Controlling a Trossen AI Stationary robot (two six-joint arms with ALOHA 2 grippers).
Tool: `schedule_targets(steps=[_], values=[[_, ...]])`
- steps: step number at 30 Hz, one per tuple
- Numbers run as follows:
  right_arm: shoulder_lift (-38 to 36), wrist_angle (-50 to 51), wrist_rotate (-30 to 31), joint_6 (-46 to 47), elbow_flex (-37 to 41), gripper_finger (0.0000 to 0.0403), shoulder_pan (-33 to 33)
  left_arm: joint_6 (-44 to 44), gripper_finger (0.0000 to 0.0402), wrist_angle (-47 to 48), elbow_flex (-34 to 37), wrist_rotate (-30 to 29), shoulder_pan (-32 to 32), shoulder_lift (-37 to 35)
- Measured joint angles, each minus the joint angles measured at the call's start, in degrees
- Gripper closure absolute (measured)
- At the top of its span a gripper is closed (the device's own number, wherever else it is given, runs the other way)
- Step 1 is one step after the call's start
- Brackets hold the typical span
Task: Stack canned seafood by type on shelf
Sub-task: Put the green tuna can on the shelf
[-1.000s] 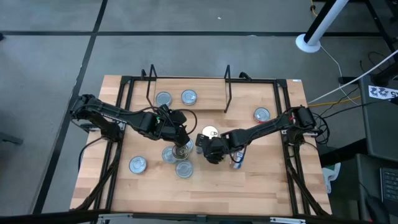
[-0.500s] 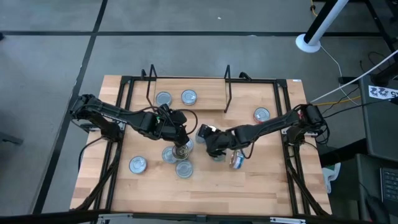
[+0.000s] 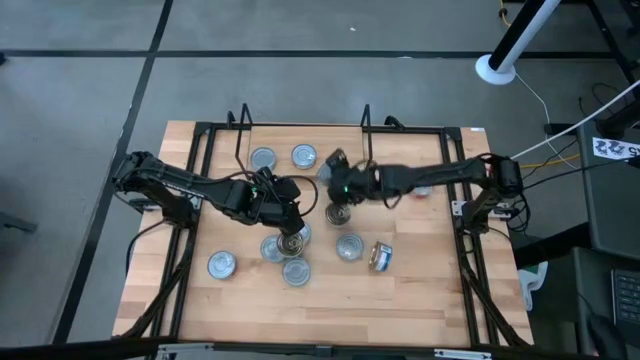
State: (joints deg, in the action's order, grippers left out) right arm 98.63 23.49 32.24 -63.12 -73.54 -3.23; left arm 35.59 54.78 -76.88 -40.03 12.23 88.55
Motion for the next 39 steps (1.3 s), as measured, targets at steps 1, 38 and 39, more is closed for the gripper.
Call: schedule_targets(steps=[1, 38, 39], values=[[0.1, -0.06, -1.88, 0.74, 0.0, 0.0268, -1.28, 0.0, 0.0139, -0.14, 0.0, 0.0, 0.0, 0.0], [11.87, -13.75, -4.53, 4.18, 0.11, 0.0267, -10.77, -0.02, 0.0139, -1.41, 0.0, 0.0, 0.0, -0.02], [11.87, -13.88, -5.06, 4.18, 0.11, 0.0267, -10.91, -0.02, 0.0139, -1.41, 0.0, 0.02, 0.0, -0.02]])
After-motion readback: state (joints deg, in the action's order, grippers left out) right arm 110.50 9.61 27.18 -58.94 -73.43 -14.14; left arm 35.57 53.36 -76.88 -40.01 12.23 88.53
